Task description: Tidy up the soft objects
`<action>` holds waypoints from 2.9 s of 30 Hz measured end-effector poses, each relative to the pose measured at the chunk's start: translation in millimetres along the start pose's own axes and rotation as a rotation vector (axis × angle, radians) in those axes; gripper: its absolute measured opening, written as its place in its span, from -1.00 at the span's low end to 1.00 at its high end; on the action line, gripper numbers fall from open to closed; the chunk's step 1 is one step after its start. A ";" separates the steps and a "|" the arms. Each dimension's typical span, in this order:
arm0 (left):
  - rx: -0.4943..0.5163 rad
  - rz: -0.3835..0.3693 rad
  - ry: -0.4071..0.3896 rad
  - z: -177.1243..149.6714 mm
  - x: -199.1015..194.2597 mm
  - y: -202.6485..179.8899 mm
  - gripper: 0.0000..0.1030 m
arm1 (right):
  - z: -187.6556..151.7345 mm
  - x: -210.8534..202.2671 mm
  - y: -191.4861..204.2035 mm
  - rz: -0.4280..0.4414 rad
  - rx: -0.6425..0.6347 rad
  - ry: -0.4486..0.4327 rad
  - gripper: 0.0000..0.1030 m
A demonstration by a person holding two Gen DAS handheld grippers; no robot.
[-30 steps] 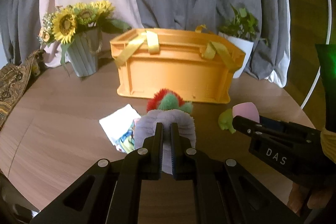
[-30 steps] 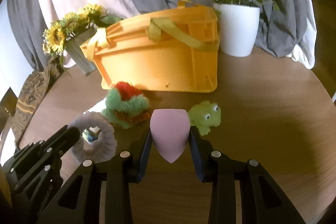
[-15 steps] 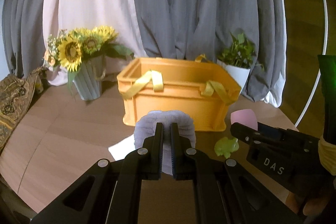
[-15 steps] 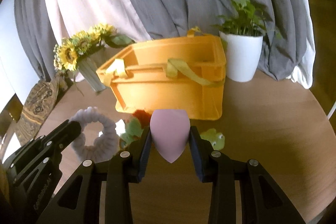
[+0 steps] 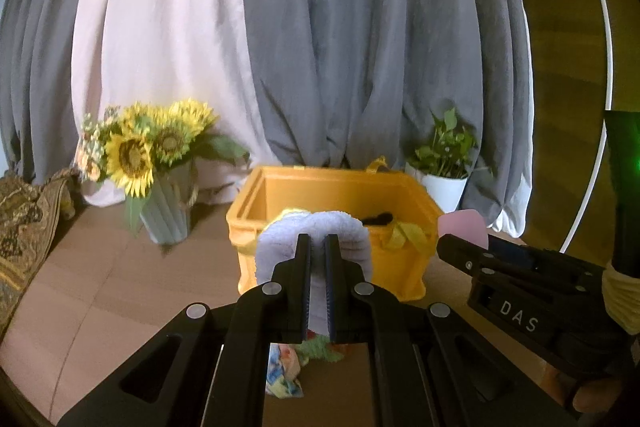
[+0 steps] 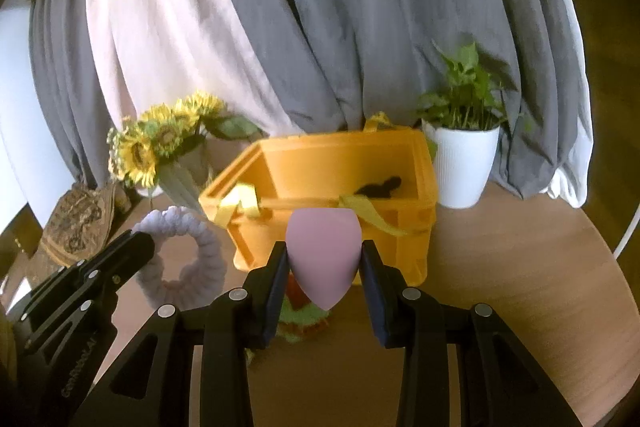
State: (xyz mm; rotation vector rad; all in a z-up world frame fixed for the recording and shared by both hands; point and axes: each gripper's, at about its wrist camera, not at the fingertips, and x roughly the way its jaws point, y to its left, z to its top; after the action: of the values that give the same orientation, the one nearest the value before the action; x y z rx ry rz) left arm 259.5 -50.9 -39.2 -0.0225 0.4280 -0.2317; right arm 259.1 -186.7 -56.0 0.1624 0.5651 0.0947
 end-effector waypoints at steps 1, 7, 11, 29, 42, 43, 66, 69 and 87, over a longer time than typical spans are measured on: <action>0.004 -0.003 -0.007 3.3 0.3 1.1 -0.84 | 3.0 -0.5 1.2 -0.004 0.000 -0.008 -0.28; 0.027 -0.031 -0.051 22.5 2.5 7.3 -0.84 | 20.2 -3.0 9.0 -0.021 0.007 -0.060 -0.28; 0.039 -0.047 -0.074 32.8 4.2 11.4 -0.84 | 29.7 -4.4 14.1 -0.033 0.014 -0.090 -0.28; 0.082 -0.118 -0.157 67.4 22.5 27.7 -0.84 | 59.3 3.8 31.6 -0.101 0.036 -0.179 -0.28; 0.071 -0.077 -0.195 85.5 48.0 29.3 -0.84 | 89.0 29.9 27.2 -0.058 0.007 -0.204 -0.28; 0.072 -0.076 -0.195 86.5 51.2 29.3 -0.84 | 90.8 32.8 26.9 -0.056 0.005 -0.204 -0.28; 0.067 -0.083 -0.055 85.1 149.5 39.7 -0.84 | 104.7 123.3 11.1 -0.068 0.031 -0.086 -0.28; 0.055 -0.087 -0.027 82.5 163.1 40.2 -0.84 | 103.2 136.4 8.6 -0.065 0.035 -0.058 -0.28; 0.020 -0.090 0.089 70.7 202.8 42.6 -0.52 | 96.2 177.9 -12.9 -0.071 0.094 0.037 0.11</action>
State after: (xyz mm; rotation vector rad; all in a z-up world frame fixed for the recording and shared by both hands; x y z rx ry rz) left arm 477.3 -57.5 -60.8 -0.0119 0.5136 -0.3270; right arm 461.1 -187.8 -71.7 0.2317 0.6121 0.0019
